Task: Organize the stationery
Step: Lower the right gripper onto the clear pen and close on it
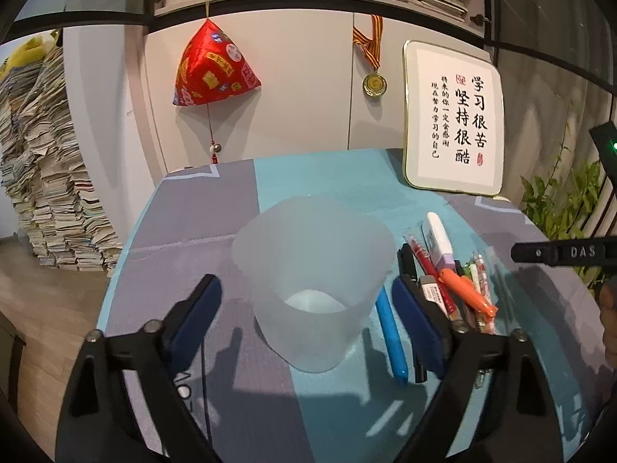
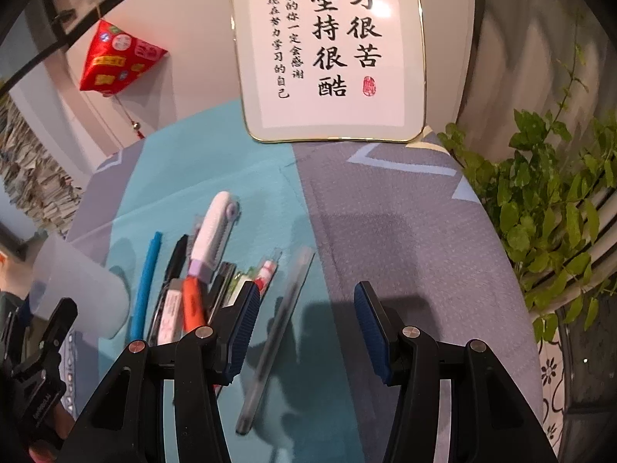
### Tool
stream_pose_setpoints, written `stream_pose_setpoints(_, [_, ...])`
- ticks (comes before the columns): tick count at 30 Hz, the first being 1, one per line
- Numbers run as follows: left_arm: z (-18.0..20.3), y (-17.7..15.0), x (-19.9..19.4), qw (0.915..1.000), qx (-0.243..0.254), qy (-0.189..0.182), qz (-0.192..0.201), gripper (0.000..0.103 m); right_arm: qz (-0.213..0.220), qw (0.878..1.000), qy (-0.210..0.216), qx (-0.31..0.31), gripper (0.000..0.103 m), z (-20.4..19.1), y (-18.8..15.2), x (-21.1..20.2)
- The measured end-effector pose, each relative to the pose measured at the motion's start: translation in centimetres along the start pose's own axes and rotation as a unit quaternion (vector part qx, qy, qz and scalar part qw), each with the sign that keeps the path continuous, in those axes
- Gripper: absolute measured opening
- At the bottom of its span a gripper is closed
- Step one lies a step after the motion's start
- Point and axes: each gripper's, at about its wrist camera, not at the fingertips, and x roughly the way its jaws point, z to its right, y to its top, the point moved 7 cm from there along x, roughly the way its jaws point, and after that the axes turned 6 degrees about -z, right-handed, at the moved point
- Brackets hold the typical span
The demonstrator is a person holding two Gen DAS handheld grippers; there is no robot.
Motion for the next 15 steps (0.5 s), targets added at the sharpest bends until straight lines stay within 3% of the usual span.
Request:
stream_pose_setpoints(2, [0.0,-0.2,0.4,1.0,0.004,-0.006,-0.006,0.075,-0.001,1.0,-0.003,0.002,0.053,0.1,0.3,0.4])
stream_pose_setpoints(15, [0.9,-1.0,-0.3,0.9994,0.027,-0.013,0.017,0.074,-0.029,0.999,0.0,0.032,0.053,1.1,0.0,1.6])
